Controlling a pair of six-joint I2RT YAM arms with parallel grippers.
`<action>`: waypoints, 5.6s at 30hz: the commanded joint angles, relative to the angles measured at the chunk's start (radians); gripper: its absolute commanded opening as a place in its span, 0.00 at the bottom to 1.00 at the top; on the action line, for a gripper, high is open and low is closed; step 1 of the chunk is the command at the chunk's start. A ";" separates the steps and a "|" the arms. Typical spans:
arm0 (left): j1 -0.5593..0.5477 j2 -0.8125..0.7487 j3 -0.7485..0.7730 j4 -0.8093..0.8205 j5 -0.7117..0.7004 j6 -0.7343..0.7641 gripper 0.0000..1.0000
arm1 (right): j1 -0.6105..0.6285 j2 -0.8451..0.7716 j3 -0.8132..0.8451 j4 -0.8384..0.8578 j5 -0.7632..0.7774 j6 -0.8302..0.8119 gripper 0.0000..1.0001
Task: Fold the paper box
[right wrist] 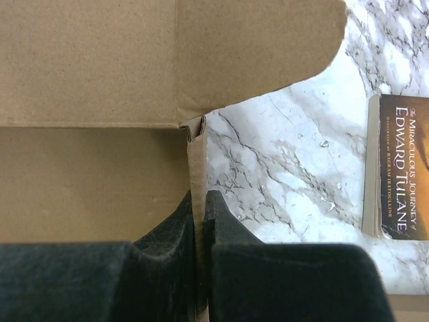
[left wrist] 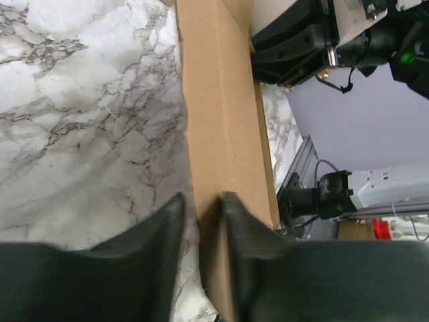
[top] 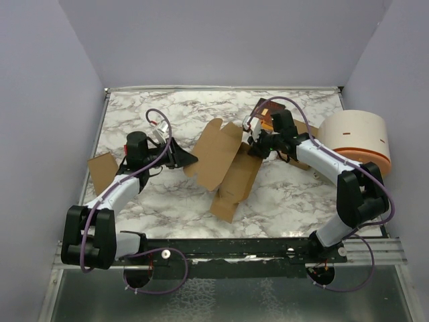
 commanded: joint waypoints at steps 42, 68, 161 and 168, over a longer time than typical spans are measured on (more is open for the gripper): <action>-0.085 0.068 0.104 -0.160 -0.093 0.113 0.00 | 0.032 0.176 0.052 0.005 0.082 0.034 0.29; -0.112 0.066 0.152 -0.176 -0.118 0.135 0.00 | 0.081 0.185 0.035 0.007 0.224 0.026 0.08; -0.221 0.105 0.427 -0.642 0.047 1.004 0.00 | -0.119 0.082 0.095 -0.068 -0.708 -0.059 0.43; -0.226 0.106 0.426 -0.644 0.044 1.003 0.00 | -0.114 0.088 0.109 -0.096 -0.719 -0.078 0.29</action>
